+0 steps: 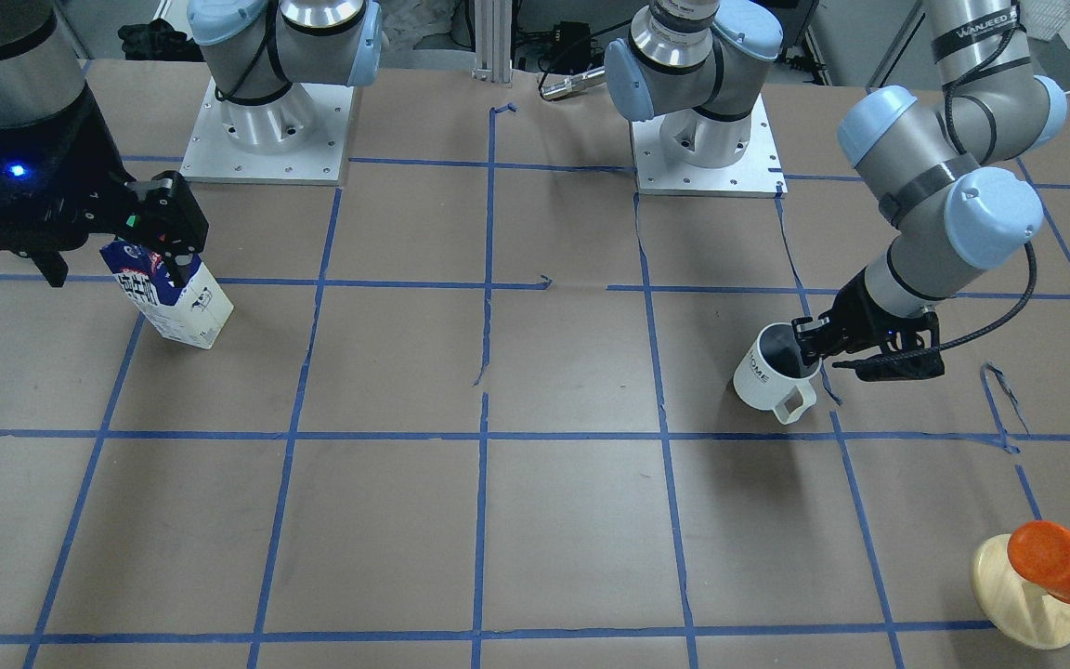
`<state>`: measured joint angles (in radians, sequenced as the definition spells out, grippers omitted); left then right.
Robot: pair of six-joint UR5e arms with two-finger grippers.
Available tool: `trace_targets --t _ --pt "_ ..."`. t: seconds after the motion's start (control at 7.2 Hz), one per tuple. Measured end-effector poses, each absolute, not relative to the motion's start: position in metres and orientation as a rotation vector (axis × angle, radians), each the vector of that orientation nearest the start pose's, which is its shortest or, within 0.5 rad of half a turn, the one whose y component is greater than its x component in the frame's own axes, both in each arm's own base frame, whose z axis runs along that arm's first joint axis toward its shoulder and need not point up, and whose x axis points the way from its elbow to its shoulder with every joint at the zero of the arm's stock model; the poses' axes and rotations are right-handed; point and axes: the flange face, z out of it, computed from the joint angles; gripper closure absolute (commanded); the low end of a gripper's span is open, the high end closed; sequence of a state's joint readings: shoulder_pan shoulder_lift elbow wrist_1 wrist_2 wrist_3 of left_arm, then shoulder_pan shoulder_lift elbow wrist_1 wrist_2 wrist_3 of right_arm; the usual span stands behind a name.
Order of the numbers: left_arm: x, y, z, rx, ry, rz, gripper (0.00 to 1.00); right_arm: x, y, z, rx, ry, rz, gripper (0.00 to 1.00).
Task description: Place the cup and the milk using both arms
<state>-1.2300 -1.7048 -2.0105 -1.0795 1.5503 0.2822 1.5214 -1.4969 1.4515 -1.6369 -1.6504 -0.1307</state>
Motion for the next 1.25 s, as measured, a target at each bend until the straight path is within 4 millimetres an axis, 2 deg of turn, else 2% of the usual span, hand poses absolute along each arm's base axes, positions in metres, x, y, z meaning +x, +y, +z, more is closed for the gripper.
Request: trace_targets --t 0.14,0.42,0.69,0.83,0.97,1.11,1.25 --pt "-0.01 -0.497 0.277 -0.088 3.171 0.08 1.0 0.098 -0.539 0.516 -0.124 3.225 -0.163 0.0" --pt "-0.122 -0.493 0.295 -0.107 3.159 0.022 1.0 0.097 -0.539 0.514 -0.125 3.228 -0.154 0.0" --pt "-0.214 -0.474 0.303 -0.162 3.158 -0.013 1.0 0.093 -0.538 0.512 -0.113 3.229 -0.126 0.0" --pt "-0.249 -0.46 0.303 -0.193 3.158 -0.02 1.0 0.086 -0.538 0.51 -0.088 3.23 -0.094 0.0" --pt "-0.274 -0.451 0.301 -0.218 3.162 -0.038 1.0 0.072 -0.536 0.508 -0.045 3.229 -0.05 0.0" --pt "-0.29 -0.453 0.297 -0.242 3.171 -0.074 1.0 0.05 -0.531 0.507 0.024 3.223 0.007 0.01" --pt "-0.301 -0.468 0.296 -0.256 3.179 -0.114 1.0 0.027 -0.524 0.503 0.096 3.212 0.071 0.02"
